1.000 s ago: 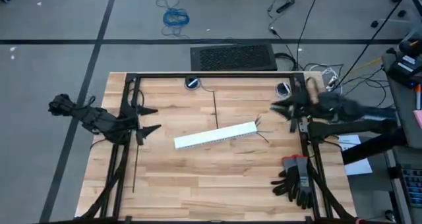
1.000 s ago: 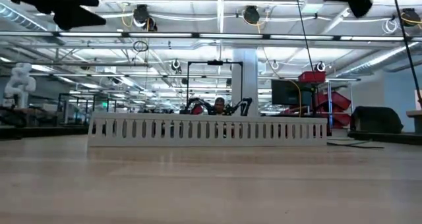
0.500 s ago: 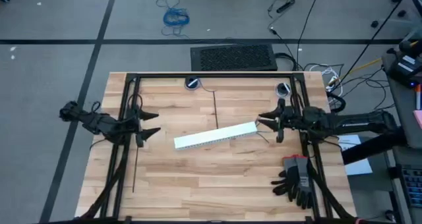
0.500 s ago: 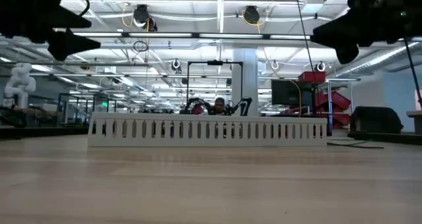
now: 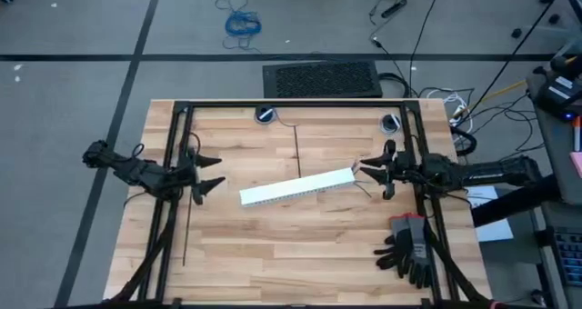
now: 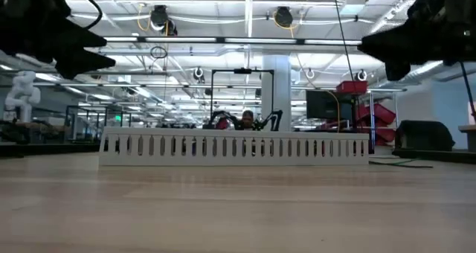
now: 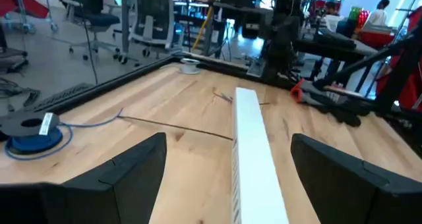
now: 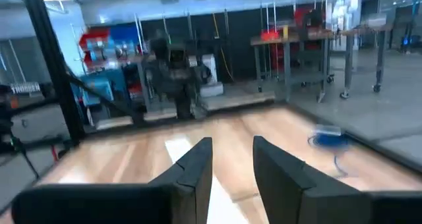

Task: Ziptie cables
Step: Return to Home Position

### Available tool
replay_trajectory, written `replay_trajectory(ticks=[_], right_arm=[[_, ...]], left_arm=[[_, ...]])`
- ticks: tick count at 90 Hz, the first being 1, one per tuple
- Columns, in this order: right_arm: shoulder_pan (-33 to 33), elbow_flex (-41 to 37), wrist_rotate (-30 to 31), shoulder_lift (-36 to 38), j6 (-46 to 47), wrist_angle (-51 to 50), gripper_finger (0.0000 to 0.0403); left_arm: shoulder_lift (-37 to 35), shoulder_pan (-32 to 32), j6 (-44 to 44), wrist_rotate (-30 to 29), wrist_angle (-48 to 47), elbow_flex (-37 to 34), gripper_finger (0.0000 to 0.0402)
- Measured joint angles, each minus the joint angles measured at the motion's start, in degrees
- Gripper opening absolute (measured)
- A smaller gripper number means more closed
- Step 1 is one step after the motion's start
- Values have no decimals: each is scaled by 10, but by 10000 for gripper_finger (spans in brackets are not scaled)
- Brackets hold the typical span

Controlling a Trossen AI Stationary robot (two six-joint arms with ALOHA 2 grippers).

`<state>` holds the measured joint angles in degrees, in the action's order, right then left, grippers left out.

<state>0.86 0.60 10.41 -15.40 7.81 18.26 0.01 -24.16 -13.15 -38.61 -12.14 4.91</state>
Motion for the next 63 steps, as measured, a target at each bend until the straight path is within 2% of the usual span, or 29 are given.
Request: replay_trajectory(ticks=[22,34,63], right_arm=[[0,2,-1,26,-49,4,100],[-1,2,33,38,-64,15,100],[0,2,31,38,-40,16,100]], left_arm=[[0,-14,33,-1,28,-6,303],[0,-15,31,-3,29,-6,300],[0,-15,31,-7,28,-6,299]])
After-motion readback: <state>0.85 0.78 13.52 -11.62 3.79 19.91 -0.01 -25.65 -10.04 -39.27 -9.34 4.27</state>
